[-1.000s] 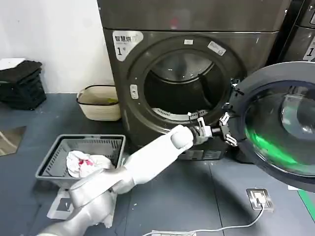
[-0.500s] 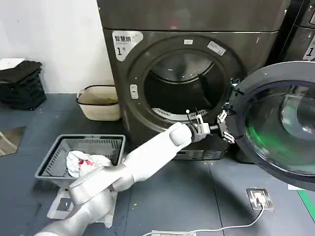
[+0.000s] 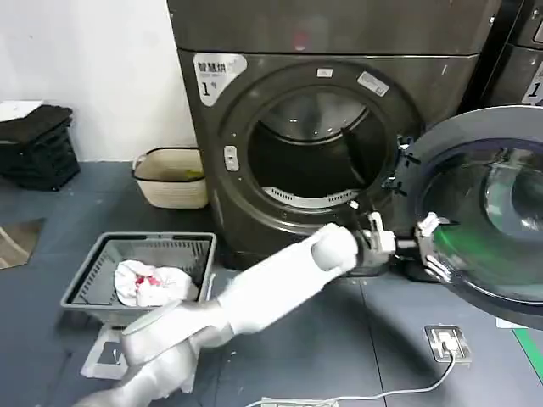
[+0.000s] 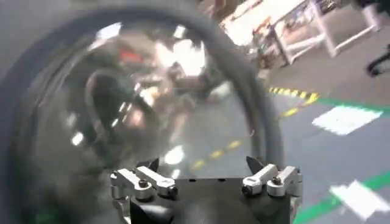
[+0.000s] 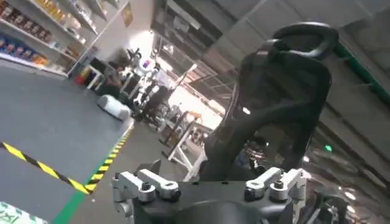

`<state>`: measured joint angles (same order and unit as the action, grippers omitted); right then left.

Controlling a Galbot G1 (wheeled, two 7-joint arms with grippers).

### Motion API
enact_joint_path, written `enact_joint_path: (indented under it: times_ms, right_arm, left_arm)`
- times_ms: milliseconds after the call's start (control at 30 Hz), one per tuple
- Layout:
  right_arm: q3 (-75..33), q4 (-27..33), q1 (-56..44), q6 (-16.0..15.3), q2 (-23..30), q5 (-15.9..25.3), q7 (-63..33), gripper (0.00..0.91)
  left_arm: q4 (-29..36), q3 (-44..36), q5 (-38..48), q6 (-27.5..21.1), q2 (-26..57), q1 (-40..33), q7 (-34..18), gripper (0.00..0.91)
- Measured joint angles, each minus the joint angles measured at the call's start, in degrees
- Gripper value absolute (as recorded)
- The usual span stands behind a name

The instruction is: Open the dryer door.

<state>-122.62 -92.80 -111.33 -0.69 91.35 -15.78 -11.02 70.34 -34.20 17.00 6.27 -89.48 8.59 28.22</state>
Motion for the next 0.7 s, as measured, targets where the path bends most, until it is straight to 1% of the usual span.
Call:
enact_joint_path:
  times_ms: [67, 167, 367, 567, 700]
  right_arm:
    - [0.02, -0.09, 0.13, -0.09, 0.01, 0.12, 0.04, 0.907]
    - [0.03, -0.44, 0.22, -1.02, 0.08, -0.07, 0.31, 0.907]
    - [0.37, -1.44, 0.76, -2.28, 0.0, -1.47, 0.23, 0.907]
    - [0.94, -1.58, 1.4, -2.03, -0.59, -1.32, 0.83, 0.907]
    - [1.27, -1.72, 1.88, -1.97, -1.18, -1.3, 1.01, 0.907]
  left_arm:
    - [3.5, 0.01, 1.09, -2.08, 3.68, 0.22, -0.12, 0.907]
    - [9.6, 0.8, 2.18, -5.2, 8.95, 0.84, -0.25, 0.907]
    - [20.66, 3.75, 4.7, -11.66, 18.06, 3.32, -0.86, 0.907]
    - [27.81, 8.57, 6.48, -14.72, 25.86, 6.84, -2.7, 0.907]
    - [31.33, 13.29, 8.69, -18.09, 30.96, 10.32, -4.37, 0.907]
